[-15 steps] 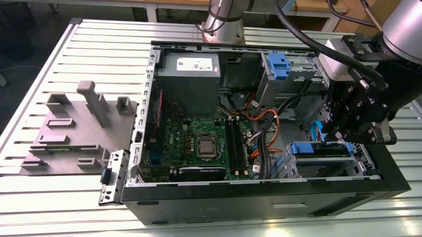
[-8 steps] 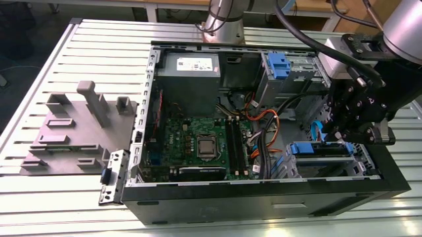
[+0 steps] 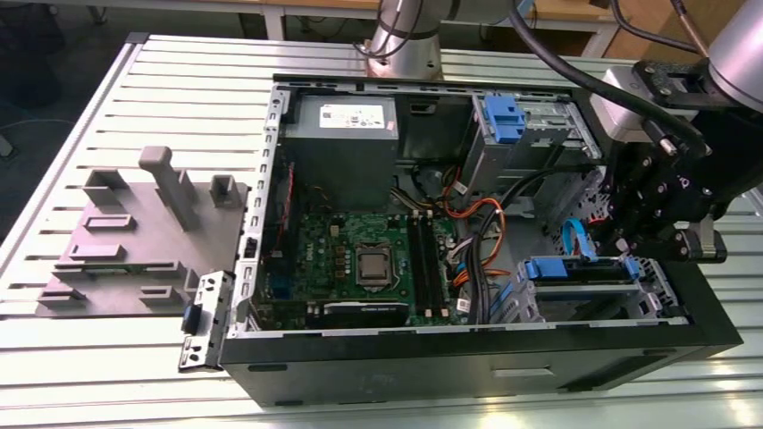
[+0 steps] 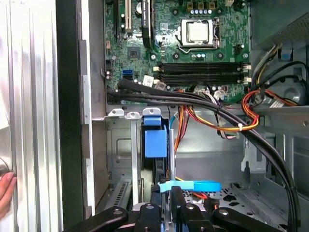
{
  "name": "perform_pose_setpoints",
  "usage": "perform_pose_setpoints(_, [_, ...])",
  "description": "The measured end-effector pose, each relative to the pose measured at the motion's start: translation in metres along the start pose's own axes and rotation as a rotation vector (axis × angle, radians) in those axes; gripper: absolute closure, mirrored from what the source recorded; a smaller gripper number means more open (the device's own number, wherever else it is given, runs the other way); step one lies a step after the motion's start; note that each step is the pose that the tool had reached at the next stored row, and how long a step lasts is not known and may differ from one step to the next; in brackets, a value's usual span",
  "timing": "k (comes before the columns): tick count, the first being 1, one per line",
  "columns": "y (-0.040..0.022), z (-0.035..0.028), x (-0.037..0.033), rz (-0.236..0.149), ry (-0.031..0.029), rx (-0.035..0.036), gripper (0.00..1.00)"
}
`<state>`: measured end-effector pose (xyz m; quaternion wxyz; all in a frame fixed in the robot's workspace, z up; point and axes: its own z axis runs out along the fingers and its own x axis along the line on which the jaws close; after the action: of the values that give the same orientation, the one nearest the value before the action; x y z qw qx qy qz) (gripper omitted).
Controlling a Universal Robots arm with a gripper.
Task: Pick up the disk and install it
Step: 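Insert the first disk wire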
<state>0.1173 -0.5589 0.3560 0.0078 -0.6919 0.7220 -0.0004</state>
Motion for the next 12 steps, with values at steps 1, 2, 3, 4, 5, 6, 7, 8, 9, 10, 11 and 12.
perform_pose_setpoints(1, [0.0000, 0.0000, 0.0000, 0.000, 0.0003, 0.0000, 0.76])
perform_pose_setpoints(2, [0.0000, 0.0000, 0.0001, 0.000, 0.0007, 0.0001, 0.76])
perform_pose_setpoints(3, [-0.0001, 0.0000, 0.0001, 0.000, 0.0008, -0.0002, 0.76])
perform_pose_setpoints(4, [-0.0006, 0.0002, 0.0001, 0.000, 0.0010, -0.0063, 0.76])
perform_pose_setpoints(5, [-0.0010, 0.0003, 0.0000, 0.000, 0.0013, -0.0164, 0.76])
perform_pose_setpoints(6, [-0.0010, 0.0003, 0.0000, 0.000, 0.0014, -0.0174, 0.76])
perform_pose_setpoints(7, [-0.0009, 0.0003, 0.0000, 0.000, 0.0015, -0.0175, 0.76])
perform_pose_setpoints(8, [-0.0009, 0.0003, 0.0000, 0.000, 0.0015, -0.0176, 0.76])
perform_pose_setpoints(9, [-0.0010, 0.0001, 0.0000, 0.000, 0.0017, -0.0178, 0.76])
perform_pose_setpoints(10, [-0.0010, -0.0008, 0.0000, 0.000, 0.0021, -0.0178, 0.76])
perform_pose_setpoints(11, [-0.0010, -0.0015, 0.0000, 0.000, 0.0018, -0.0178, 0.76])
perform_pose_setpoints(12, [-0.0010, -0.0015, 0.0000, 0.000, 0.0014, -0.0178, 0.76])
